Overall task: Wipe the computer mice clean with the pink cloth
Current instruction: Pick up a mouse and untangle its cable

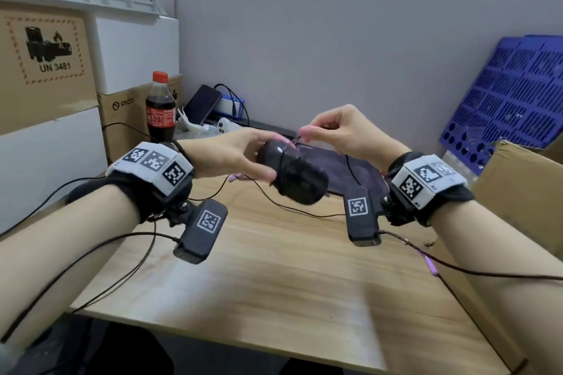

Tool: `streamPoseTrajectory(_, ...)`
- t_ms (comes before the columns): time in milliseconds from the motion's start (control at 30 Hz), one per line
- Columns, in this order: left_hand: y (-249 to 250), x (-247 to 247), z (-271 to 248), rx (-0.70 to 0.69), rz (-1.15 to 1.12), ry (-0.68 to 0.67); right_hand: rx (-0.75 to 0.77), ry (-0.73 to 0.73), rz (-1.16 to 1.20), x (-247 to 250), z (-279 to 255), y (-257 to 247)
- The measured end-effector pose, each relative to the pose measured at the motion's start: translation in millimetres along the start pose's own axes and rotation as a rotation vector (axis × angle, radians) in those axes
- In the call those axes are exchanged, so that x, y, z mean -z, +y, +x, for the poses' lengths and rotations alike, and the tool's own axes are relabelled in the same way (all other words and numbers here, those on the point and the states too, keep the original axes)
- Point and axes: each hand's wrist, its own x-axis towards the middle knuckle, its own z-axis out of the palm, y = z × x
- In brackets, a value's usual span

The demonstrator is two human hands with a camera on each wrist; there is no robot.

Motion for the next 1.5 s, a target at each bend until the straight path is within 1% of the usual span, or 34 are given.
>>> streamPoseTrajectory(100,4.1,-0.7,-1.7,-0.094,-0.273,0.126,-0.056,0.051,0.086,-16.9,-4.0,15.8)
streamPoseTrajectory(167,5.6,-1.5,3.1,-0.11,-0.347,0.224,-0.1,0.063,0.116,-32.8,-7.7,20.4)
streamPoseTrajectory(267,3.3,-4.8,10.1,-0.074,-0.317,0.411,-0.136,-0.014,0.066,-59.9,-12.1,21.4)
streamPoseTrajectory(333,-2.2,-3.3,13.1,-0.05,-0.265,0.538,-0.156,-0.099,-0.012,-71.2,-14.4,21.9)
streamPoseTrajectory(400,-9.2,1.3,14.8,-0.037,-0.211,0.624,-0.16,-0.18,-0.06,-71.1,-17.8,17.6)
streamPoseTrajectory(467,-16.4,7.9,16.0,0.007,-0.087,0.677,-0.125,-0.221,-0.107,-60.0,-19.4,6.7)
streamPoseTrajectory(533,-21.3,10.8,14.3,0.068,0.071,0.652,-0.055,-0.215,-0.164,-42.0,-16.3,-5.1)
streamPoseTrajectory(600,-25.0,10.3,9.9,0.087,0.181,0.539,-0.002,-0.175,-0.179,-22.8,-9.7,-13.3)
streamPoseTrajectory(633,-23.5,8.5,6.3,0.089,0.201,0.464,0.007,-0.138,-0.168,-13.3,-6.0,-15.8)
streamPoseTrajectory(700,-17.0,4.9,-0.2,0.078,0.164,0.3,0.012,-0.053,-0.139,4.2,-0.4,-16.1)
streamPoseTrajectory(767,-8.4,2.3,-4.9,0.037,0.063,0.154,0.013,0.011,-0.081,13.4,2.4,-13.5)
streamPoseTrajectory(833,-0.2,0.4,-6.2,-0.058,-0.096,0.075,-0.022,0.041,-0.035,10.7,1.2,-3.7)
streamPoseTrajectory(867,3.2,0.4,-5.6,-0.112,-0.169,0.07,-0.031,0.046,-0.029,3.7,0.6,4.8)
streamPoseTrajectory(933,8.2,0.4,-2.9,-0.191,-0.267,0.109,-0.033,0.019,-0.026,-11.7,-1.4,21.8)
streamPoseTrajectory(967,9.4,0.8,-1.0,-0.209,-0.303,0.147,-0.04,-0.017,-0.031,-21.0,-3.0,27.5)
streamPoseTrajectory(1033,9.4,2.9,4.0,-0.204,-0.324,0.274,-0.106,-0.127,-0.063,-39.0,-9.2,26.5)
streamPoseTrajectory(1100,5.9,5.0,10.5,-0.149,-0.209,0.468,-0.143,-0.232,-0.119,-53.3,-16.9,21.5)
streamPoseTrajectory(1167,-0.1,6.5,16.6,-0.069,-0.055,0.646,-0.099,-0.301,-0.183,-60.9,-22.3,13.6)
streamPoseTrajectory(1200,-3.1,6.9,18.7,-0.026,0.004,0.691,-0.072,-0.316,-0.205,-62.0,-22.0,11.6)
streamPoseTrajectory(1233,-6.8,7.3,19.8,0.014,0.059,0.706,-0.039,-0.318,-0.226,-60.3,-21.8,9.2)
streamPoseTrajectory(1267,-10.3,7.6,19.4,0.052,0.116,0.697,-0.015,-0.309,-0.249,-56.0,-20.3,6.4)
streamPoseTrajectory(1333,-17.9,8.5,17.5,0.116,0.229,0.621,0.004,-0.266,-0.271,-42.2,-16.1,-0.1)
streamPoseTrajectory(1433,-16.3,7.5,8.7,0.149,0.374,0.418,0.036,-0.182,-0.232,-16.5,-7.5,-6.4)
streamPoseTrajectory(1500,-9.9,8.5,2.2,0.149,0.381,0.257,0.057,-0.134,-0.213,-1.3,-2.2,-6.9)
